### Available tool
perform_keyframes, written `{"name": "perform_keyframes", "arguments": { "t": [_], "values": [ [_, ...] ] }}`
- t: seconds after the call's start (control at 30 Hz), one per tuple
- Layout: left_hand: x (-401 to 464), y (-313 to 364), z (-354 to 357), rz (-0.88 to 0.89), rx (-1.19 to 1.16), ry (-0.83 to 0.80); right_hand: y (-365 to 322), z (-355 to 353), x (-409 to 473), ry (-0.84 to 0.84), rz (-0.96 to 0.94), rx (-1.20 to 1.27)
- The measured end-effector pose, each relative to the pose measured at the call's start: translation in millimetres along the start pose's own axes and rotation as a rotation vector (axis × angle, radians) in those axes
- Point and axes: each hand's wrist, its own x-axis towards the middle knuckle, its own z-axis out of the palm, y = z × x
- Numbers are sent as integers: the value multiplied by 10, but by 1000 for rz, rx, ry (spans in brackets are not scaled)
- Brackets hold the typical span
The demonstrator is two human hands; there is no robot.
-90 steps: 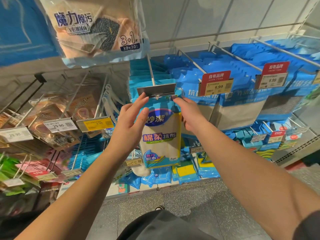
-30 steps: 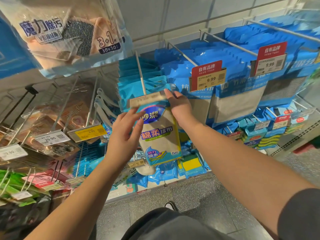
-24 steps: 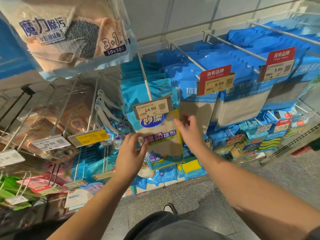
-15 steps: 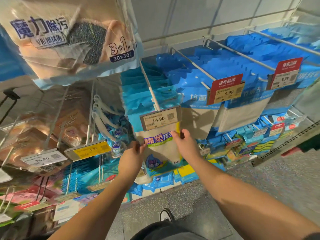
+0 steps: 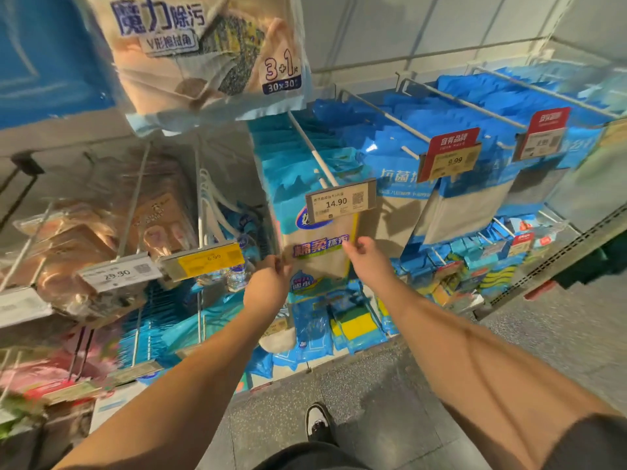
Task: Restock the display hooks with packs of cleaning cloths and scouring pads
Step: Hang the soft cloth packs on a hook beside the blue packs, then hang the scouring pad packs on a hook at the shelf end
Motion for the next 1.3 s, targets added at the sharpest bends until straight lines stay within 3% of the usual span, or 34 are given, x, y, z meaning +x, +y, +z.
{"name": "perform_keyframes", "arguments": {
  "t": [0.23, 0.5, 0.8, 1.0, 1.3],
  "values": [
    [-873, -439, -176, 105, 24, -53, 280, 45, -959, 11, -32, -47],
    [-2476, -1634, -624, 128, 20, -65, 317, 739, -2722, -180, -213, -280],
    [-4109, -3261, -1755, -76, 176, 41, -234, 2157, -4598, -451, -458, -466],
    [-4816, -4410, -2368, -183, 151, 100, -597, 3208, -5459, -511, -644, -629],
    [-5504, -6271, -3796, -276, 125, 256, -1308, 5178, -6647, -643, -614, -638]
  ]
}}
